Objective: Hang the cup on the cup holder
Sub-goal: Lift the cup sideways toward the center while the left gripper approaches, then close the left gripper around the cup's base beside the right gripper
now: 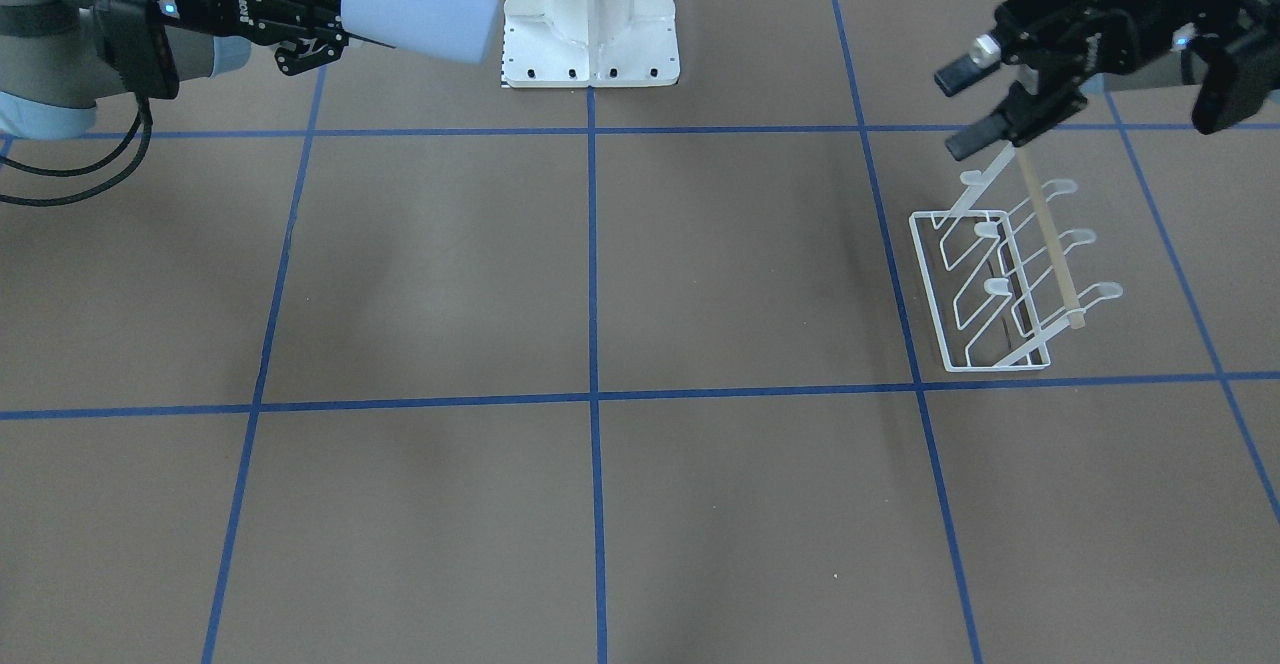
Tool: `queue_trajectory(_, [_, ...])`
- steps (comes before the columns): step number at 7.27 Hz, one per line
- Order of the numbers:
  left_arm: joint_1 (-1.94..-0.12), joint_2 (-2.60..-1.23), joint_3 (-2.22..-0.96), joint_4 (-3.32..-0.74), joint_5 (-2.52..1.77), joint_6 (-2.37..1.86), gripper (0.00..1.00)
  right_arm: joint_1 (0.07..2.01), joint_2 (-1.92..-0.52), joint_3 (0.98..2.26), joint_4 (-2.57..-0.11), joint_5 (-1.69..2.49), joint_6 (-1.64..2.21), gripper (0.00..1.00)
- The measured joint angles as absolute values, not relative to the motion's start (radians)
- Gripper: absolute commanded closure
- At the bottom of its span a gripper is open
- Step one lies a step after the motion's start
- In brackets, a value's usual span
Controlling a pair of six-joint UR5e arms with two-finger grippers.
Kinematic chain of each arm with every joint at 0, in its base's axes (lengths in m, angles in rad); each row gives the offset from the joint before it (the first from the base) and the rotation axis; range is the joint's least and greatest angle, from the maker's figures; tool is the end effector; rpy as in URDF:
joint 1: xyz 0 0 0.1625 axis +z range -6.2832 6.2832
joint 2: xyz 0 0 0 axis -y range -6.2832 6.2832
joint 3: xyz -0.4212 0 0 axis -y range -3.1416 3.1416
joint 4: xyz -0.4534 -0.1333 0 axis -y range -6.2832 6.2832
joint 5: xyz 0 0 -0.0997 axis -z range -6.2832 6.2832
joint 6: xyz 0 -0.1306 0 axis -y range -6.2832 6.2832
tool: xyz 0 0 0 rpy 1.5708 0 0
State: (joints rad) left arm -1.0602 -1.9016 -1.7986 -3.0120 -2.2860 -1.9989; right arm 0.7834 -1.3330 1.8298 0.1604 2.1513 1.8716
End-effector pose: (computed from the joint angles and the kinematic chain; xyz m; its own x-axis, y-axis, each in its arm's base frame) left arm 0.2367 -0.5201 0.1889 -0.3374 -0.0390 -0.9406 0.2497 0.9596 -0.1294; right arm -0.3273 -0.4130 0.2101 -0.4971 -0.1454 0.8554 -0.1415 0.9862 0.0854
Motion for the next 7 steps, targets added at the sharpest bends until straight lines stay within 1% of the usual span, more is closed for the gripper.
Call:
queue_trajectory(2, [-0.849,-1.969,-1.898,-3.020,-2.077,-2.166,0.02,0.721,-1.257,1.838,0.182,2.110,1.924,1.00])
queue_trajectory(4, [-0.643,-2.011,-1.960,-3.038,-1.831,-2.257,0.01,0.696,-1.221,1.847,0.185,2.086,1.941,1.00])
queue_trajectory(5, [-0.584,-2.021,-1.971,-3.058,-1.766,-2.269,0.02,0.690,-1.217,1.856,0.186,2.077,1.943,1.00])
queue_trajectory(7, [-0.544,-2.027,-1.977,-3.073,-1.727,-2.274,0.02,0.685,-1.216,1.880,0.201,2.073,1.946,1.00])
